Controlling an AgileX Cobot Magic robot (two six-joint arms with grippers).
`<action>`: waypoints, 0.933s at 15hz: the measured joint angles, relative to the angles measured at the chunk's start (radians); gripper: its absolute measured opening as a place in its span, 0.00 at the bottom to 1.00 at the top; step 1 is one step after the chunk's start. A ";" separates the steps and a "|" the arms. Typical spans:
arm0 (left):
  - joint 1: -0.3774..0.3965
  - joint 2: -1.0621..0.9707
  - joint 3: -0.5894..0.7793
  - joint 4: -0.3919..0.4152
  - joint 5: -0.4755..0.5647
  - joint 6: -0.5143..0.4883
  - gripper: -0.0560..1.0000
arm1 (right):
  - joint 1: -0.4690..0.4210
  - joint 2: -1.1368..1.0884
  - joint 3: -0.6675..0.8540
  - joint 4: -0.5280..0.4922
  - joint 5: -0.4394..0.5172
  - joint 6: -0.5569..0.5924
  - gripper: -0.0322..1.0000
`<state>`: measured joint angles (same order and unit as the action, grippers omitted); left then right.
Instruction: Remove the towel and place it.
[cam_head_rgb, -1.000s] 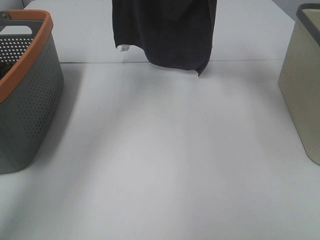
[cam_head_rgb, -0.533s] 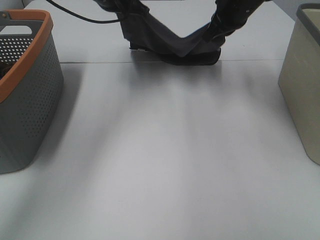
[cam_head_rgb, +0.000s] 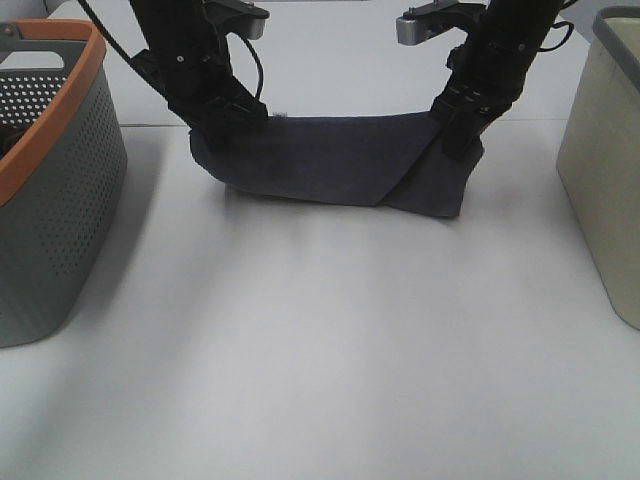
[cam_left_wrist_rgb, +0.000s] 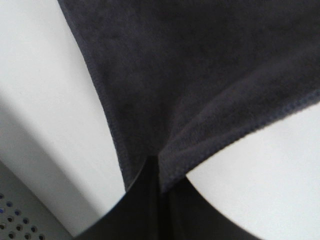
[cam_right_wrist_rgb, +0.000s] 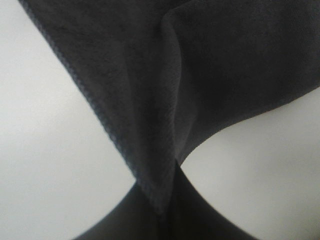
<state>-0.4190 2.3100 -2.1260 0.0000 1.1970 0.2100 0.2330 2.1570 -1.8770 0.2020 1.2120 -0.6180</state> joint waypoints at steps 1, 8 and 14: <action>0.000 -0.005 0.015 -0.022 0.007 0.009 0.05 | 0.000 0.000 0.000 -0.001 0.000 0.028 0.03; -0.001 -0.168 0.437 -0.133 0.008 0.058 0.05 | 0.003 -0.066 0.282 0.030 0.001 0.087 0.03; -0.062 -0.191 0.581 -0.193 0.004 0.106 0.05 | 0.003 -0.131 0.420 -0.031 0.000 0.080 0.03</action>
<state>-0.4810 2.1190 -1.5450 -0.1930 1.2010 0.3160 0.2360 2.0260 -1.4570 0.1710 1.2120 -0.5380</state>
